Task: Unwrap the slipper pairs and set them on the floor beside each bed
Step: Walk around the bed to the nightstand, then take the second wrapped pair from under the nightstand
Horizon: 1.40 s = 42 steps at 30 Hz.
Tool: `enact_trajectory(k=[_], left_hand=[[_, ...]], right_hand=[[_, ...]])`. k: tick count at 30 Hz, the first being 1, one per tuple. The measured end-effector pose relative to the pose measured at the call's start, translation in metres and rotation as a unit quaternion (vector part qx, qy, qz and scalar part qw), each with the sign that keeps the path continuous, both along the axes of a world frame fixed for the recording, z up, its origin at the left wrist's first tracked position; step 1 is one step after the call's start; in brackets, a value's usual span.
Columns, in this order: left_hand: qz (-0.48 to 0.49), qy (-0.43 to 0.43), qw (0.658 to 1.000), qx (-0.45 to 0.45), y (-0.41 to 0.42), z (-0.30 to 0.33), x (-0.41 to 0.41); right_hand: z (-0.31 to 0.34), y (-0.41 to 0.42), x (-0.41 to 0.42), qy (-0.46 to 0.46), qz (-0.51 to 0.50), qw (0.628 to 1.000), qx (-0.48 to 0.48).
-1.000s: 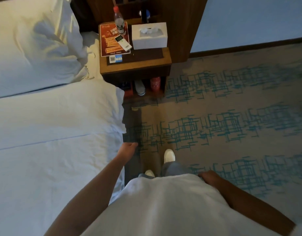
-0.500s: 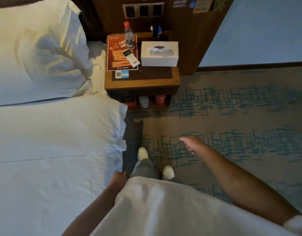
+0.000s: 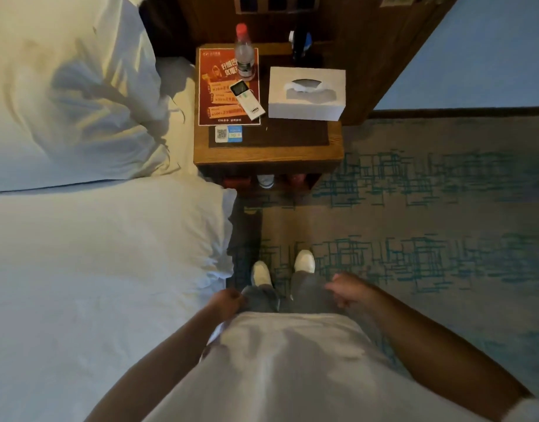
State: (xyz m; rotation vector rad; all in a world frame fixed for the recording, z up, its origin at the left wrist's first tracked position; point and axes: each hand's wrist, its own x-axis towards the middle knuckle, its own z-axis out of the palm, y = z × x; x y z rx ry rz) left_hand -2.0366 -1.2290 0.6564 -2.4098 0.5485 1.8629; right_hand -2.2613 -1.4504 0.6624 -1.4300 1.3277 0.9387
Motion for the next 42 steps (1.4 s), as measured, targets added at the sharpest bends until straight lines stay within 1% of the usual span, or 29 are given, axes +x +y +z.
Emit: enact_trajectory(k=[1, 3, 4, 6, 7, 10, 12, 14, 16, 18, 19, 20, 21, 22, 24, 25, 28, 30, 31, 33, 34, 35, 36, 37, 38, 39, 40, 41, 42], left_hand=[[-0.018, 0.0, 1.0, 0.0, -0.003, 0.002, 0.004], [-0.031, 0.016, 0.999, 0.019, -0.01, -0.007, 0.002], [-0.055, 0.015, 0.998, 0.022, -0.011, -0.003, 0.001], [-0.052, 0.012, 0.998, 0.044, -0.019, -0.007, -0.007], [-0.056, 0.011, 0.997, 0.05, -0.018, -0.005, -0.008], [-0.023, -0.018, 0.998, 0.062, -0.024, -0.01, -0.01], [0.052, -0.038, 0.996, 0.061, -0.031, -0.023, -0.006], [0.128, -0.037, 0.99, 0.039, -0.035, -0.033, 0.006], [0.178, -0.029, 0.984, 0.017, -0.041, -0.038, 0.011], [0.185, -0.009, 0.983, 0.013, -0.048, -0.05, 0.018], [0.186, -0.013, 0.982, 0.001, -0.052, -0.049, 0.018], [0.168, -0.011, 0.986, -0.006, -0.056, -0.059, 0.025], [0.154, -0.016, 0.988, -0.013, -0.061, -0.066, 0.032], [0.161, -0.02, 0.986, -0.024, -0.068, -0.066, 0.035], [0.139, -0.012, 0.989, -0.039, -0.08, -0.082, 0.05], [0.142, -0.031, 0.988, -0.048, -0.087, -0.08, 0.06], [0.162, -0.034, 0.983, -0.079, -0.094, -0.095, 0.07], [0.198, -0.042, 0.976, -0.083, -0.092, -0.103, 0.068], [0.188, -0.047, 0.977, -0.091, -0.092, -0.104, 0.073], [0.249, -0.049, 0.963, -0.09, -0.093, -0.117, 0.061], [0.234, -0.051, 0.966, -0.099, -0.094, -0.116, 0.062], [0.264, -0.059, 0.959, -0.088, -0.095, -0.123, 0.054], [0.283, -0.073, 0.953, -0.085, -0.099, -0.127, 0.047], [0.267, -0.074, 0.957, -0.087, -0.101, -0.123, 0.047], [0.294, -0.084, 0.948, -0.085, -0.105, -0.137, 0.037], [0.299, -0.101, 0.945, -0.089, -0.113, -0.148, 0.027], [0.254, -0.096, 0.957, -0.102, -0.116, -0.149, 0.033], [0.268, -0.097, 0.954, -0.09, -0.122, -0.167, 0.019], [0.272, -0.118, 0.951, -0.088, -0.128, -0.186, 0.009]], right_hand=[[0.002, 0.0, 0.0, -0.001, 0.017, 1.0, 0.01], [-0.008, -0.014, 0.004, 0.012, 0.086, 0.995, 0.041], [-0.005, -0.013, 0.004, 0.024, 0.112, 0.993, 0.041], [-0.011, -0.029, 0.005, 0.046, 0.186, 0.979, 0.069], [-0.011, -0.027, 0.003, 0.051, 0.199, 0.975, 0.088], [-0.017, -0.044, 0.003, 0.058, 0.274, 0.952, 0.126], [-0.029, -0.056, 0.004, 0.051, 0.314, 0.937, 0.14], [-0.037, -0.062, 0.005, 0.059, 0.298, 0.942, 0.145], [-0.045, -0.067, 0.006, 0.059, 0.256, 0.957, 0.124], [-0.058, -0.069, 0.01, 0.045, 0.198, 0.976, 0.082], [-0.056, -0.074, 0.014, 0.029, 0.167, 0.984, 0.049], [-0.064, -0.076, 0.018, 0.028, 0.113, 0.993, 0.02], [-0.071, -0.079, 0.022, 0.03, 0.067, 0.997, -0.012], [-0.07, -0.087, 0.028, 0.019, 0.053, 0.998, -0.035], [-0.082, -0.086, 0.031, 0.013, -0.01, 0.998, -0.06], [-0.079, -0.09, 0.04, 0.003, -0.019, 0.998, -0.064], [-0.083, -0.081, 0.048, -0.014, -0.028, 0.998, -0.061], [-0.083, -0.085, 0.062, -0.017, 0.028, 0.998, -0.062], [-0.087, -0.081, 0.066, -0.016, 0.012, 0.998, -0.058], [-0.092, -0.098, 0.083, -0.016, 0.061, 0.996, -0.058], [-0.091, -0.097, 0.087, -0.013, 0.038, 0.998, -0.056], [-0.097, -0.107, 0.098, -0.018, 0.067, 0.996, -0.064], [-0.103, -0.118, 0.107, -0.026, 0.118, 0.991, -0.061], [-0.104, -0.117, 0.108, -0.033, 0.122, 0.989, -0.071], [-0.115, -0.129, 0.12, -0.046, 0.17, 0.981, -0.086], [-0.127, -0.141, 0.127, -0.054, 0.205, 0.973, -0.086], [-0.128, -0.143, 0.131, -0.055, 0.19, 0.977, -0.075], [-0.149, -0.152, 0.134, -0.049, 0.226, 0.971, -0.065], [-0.169, -0.162, 0.138, -0.054, 0.261, 0.963, -0.037]])
